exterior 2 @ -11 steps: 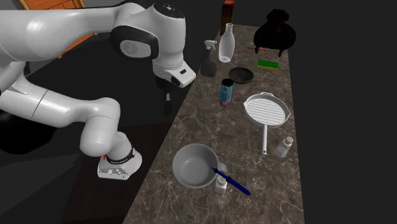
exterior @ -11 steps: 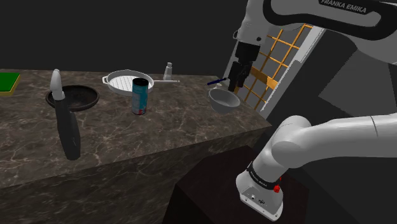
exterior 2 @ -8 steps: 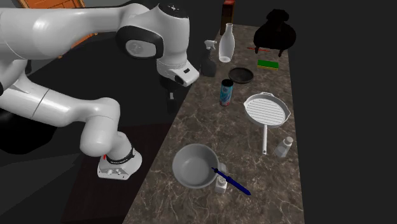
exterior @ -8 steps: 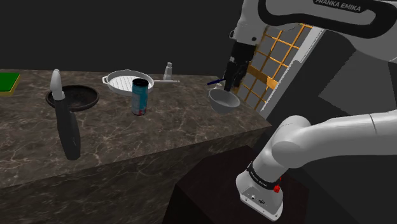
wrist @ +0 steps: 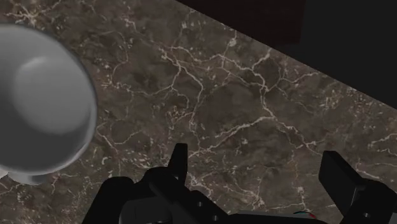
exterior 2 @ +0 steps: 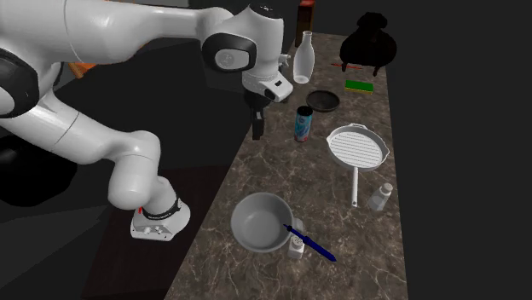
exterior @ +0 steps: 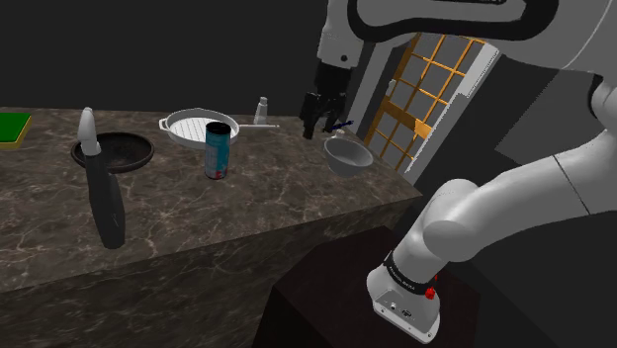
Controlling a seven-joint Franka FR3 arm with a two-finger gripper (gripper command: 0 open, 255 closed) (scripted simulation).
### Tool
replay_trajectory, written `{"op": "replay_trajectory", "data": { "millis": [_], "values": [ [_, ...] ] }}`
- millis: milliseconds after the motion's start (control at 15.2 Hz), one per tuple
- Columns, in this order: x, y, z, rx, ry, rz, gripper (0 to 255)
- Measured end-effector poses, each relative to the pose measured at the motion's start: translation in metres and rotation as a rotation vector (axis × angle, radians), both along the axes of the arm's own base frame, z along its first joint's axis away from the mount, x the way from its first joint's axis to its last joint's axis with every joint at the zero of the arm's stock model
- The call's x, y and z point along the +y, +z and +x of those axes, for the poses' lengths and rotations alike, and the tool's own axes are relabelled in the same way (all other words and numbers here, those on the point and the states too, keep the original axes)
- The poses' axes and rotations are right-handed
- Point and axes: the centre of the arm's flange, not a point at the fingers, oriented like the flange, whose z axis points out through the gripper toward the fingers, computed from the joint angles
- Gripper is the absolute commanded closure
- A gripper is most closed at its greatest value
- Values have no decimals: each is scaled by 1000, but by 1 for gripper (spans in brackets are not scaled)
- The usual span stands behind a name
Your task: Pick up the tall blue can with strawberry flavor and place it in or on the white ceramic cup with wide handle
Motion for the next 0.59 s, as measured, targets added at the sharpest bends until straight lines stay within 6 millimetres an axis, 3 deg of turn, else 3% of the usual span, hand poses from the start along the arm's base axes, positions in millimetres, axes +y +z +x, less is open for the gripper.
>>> {"op": "replay_trajectory", "data": {
  "millis": [594],
  "values": [
    [69,-17,86,-47,-35,-26,0]
  ]
}}
